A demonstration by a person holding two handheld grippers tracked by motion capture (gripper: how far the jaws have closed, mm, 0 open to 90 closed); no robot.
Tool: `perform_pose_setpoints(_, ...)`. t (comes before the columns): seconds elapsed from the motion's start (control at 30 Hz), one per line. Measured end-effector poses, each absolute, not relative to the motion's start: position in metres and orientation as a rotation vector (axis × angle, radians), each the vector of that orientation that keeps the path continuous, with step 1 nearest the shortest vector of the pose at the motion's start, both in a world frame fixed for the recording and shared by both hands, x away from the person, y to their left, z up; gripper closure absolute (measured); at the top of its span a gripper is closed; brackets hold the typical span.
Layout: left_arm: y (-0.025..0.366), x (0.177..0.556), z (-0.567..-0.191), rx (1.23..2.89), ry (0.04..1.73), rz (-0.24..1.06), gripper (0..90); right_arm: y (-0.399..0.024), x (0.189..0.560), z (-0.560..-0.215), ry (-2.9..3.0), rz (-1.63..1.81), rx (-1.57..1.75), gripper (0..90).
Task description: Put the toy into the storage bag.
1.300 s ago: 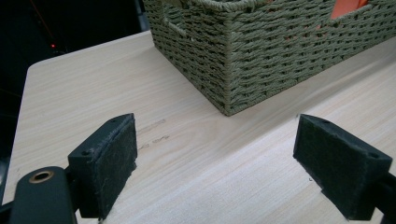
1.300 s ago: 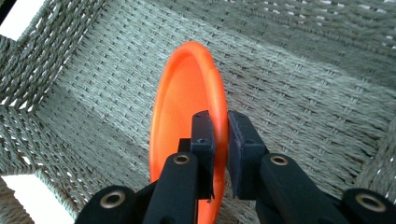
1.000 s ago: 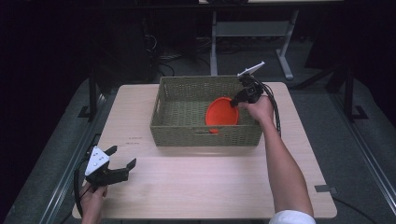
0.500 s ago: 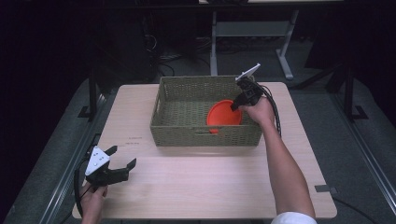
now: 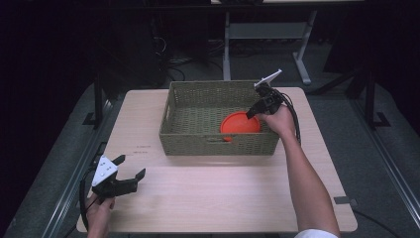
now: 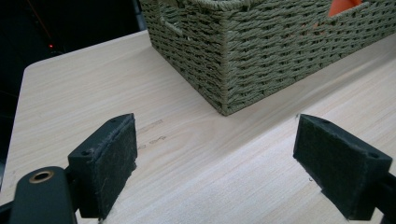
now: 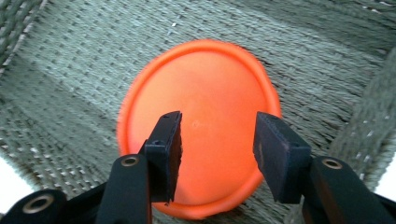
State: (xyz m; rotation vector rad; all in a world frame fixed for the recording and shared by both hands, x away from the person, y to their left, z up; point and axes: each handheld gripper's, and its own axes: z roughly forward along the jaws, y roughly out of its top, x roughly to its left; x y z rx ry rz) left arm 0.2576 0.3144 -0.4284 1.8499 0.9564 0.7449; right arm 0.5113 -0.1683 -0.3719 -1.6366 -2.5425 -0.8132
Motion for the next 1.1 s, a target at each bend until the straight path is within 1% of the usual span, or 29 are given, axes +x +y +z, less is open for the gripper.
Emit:
perform_pose_setpoints(0.13,0.315,0.258,-0.428,1.846,0.959,0.743,13.0,-0.168,0.508,-0.366,-2.497,-0.907,-1.570,47.0)
perform_pose_setpoints(0.4,0.314,0.257,-0.428,1.848,0.955,0.747,13.0,-0.170,0.504,-0.360,-2.472,-0.946,-1.533,43.4)
perform_pose_setpoints(0.43,0.314,0.257,-0.428,1.848,0.955,0.747,13.0,-0.171,0.503,-0.359,-2.459,-0.957,-1.529,41.9)
perform_pose_setpoints(1.1,0.312,0.255,-0.427,1.847,0.952,0.749,13.0,-0.171,0.486,-0.346,-2.408,-1.070,-1.428,36.9)
